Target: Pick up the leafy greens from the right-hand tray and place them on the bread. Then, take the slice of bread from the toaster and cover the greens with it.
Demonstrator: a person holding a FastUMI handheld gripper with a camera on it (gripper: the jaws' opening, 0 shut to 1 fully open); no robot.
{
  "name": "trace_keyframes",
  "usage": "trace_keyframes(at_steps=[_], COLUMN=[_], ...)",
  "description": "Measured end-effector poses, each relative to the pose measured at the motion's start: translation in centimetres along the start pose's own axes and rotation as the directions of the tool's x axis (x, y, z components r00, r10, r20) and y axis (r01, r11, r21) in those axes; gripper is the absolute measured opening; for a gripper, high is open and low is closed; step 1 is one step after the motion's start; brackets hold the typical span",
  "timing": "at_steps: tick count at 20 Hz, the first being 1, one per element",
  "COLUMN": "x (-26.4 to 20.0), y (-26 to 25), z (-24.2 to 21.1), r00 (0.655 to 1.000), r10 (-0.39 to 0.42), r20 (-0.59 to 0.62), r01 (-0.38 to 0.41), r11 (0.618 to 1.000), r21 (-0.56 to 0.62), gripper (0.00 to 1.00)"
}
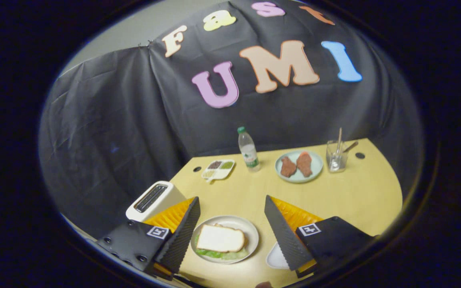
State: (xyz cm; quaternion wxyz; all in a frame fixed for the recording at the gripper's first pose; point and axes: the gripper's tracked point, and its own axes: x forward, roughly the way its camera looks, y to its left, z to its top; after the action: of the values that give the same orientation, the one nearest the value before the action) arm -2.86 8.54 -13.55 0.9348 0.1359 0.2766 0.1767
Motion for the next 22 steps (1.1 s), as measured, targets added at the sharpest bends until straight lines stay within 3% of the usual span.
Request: trace_keyframes(at_steps=[5, 13, 22], x=[-2.9, -7.8, -10.4], y=[-1.3, -5.5, -8.4], z=[5.6, 9.7, 12.1], r00=[0.98, 0.863, 0.784], r10=[-0.081, -0.286, -0.381], r20=[0.183, 0.417, 0.49], r01=[0.097, 0.364, 0.462], r11=[0.992, 0.924, 0.885], r21=[-0.078, -0.12, -0.05], gripper=[1.0, 1.0, 1.0])
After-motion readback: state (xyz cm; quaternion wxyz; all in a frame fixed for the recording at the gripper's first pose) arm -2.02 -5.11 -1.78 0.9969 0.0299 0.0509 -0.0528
